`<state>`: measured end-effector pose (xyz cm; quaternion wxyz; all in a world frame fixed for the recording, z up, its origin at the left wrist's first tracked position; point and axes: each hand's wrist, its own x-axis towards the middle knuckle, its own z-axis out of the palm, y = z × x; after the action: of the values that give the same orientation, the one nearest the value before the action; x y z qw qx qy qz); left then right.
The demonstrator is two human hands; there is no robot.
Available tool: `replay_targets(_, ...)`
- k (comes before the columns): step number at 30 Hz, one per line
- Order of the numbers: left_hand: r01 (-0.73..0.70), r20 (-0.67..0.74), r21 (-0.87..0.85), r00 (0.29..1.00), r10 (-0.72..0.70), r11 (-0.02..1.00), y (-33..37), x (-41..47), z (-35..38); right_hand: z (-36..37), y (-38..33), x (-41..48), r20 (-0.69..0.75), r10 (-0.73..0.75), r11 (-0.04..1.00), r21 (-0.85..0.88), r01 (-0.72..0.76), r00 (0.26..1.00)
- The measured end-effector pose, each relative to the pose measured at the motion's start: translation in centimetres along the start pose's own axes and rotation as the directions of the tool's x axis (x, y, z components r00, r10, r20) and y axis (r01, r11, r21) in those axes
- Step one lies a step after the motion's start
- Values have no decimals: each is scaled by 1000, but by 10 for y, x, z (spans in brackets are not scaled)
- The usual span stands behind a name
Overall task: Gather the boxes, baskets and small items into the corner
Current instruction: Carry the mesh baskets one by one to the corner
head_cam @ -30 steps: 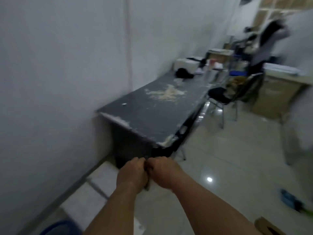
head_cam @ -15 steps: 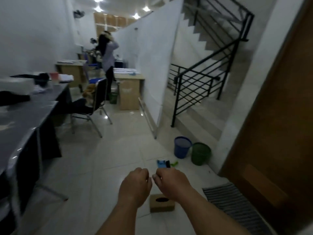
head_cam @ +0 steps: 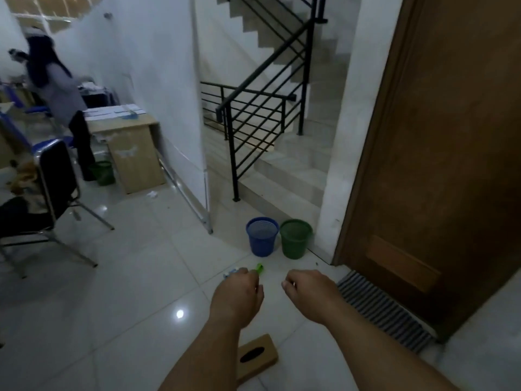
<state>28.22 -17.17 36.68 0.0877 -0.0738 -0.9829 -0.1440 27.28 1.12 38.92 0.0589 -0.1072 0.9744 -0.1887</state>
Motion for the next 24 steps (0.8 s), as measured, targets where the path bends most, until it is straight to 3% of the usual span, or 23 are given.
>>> replay_targets(5, -75, 56, 12, 996, 75, 997, 13, 89, 27, -15, 42, 56, -12, 112, 993, 42, -111, 994)
replay_targets(12, -130, 150, -17, 980, 131, 991, 66, 216, 99, -46, 154, 143, -10, 240, 969, 62, -239, 971)
replay_targets(18, -5, 190, -48, 982, 14, 999, 104, 332, 146, -88, 249, 245, 93, 228, 969, 76, -235, 969)
replay_targets(24, 91, 237, -30, 968, -82, 995, 107, 425, 183, -106, 293, 356, 143, 167, 981, 74, -179, 975)
